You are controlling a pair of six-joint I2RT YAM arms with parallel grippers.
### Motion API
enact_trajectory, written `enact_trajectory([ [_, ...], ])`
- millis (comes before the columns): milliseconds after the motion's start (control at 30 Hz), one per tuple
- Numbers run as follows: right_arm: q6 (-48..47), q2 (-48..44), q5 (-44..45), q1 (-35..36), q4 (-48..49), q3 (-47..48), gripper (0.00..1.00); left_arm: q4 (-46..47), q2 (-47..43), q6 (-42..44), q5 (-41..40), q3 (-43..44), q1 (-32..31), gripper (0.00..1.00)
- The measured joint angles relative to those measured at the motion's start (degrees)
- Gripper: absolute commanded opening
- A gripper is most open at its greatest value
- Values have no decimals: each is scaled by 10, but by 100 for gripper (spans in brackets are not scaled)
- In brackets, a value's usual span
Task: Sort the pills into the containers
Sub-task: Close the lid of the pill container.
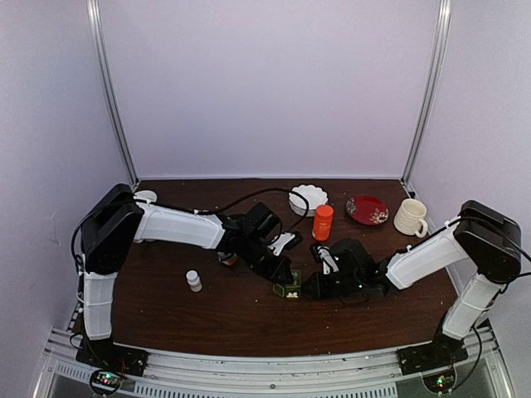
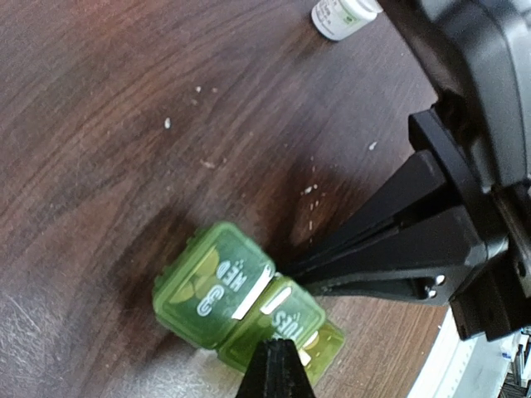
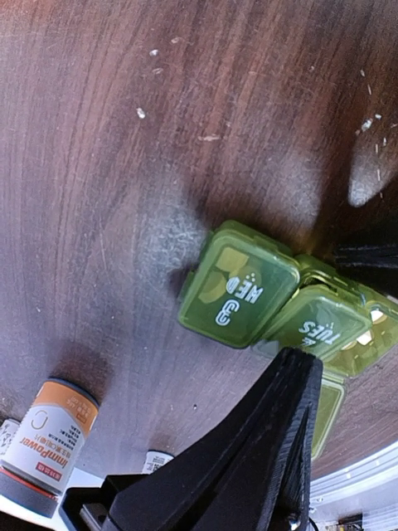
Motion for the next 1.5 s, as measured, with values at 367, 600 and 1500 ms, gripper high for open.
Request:
enact_trajectory([
  [367,1,0,-3,0,11,-1,9,-29,17,10,-18,35,-4,0],
  [600,5,-22,2,0,29,-23,17,-37,18,14,-26,38,-4,0],
  [1500,13,5,1,0,61,-3,19,-38,19,16,-31,39,-6,0],
])
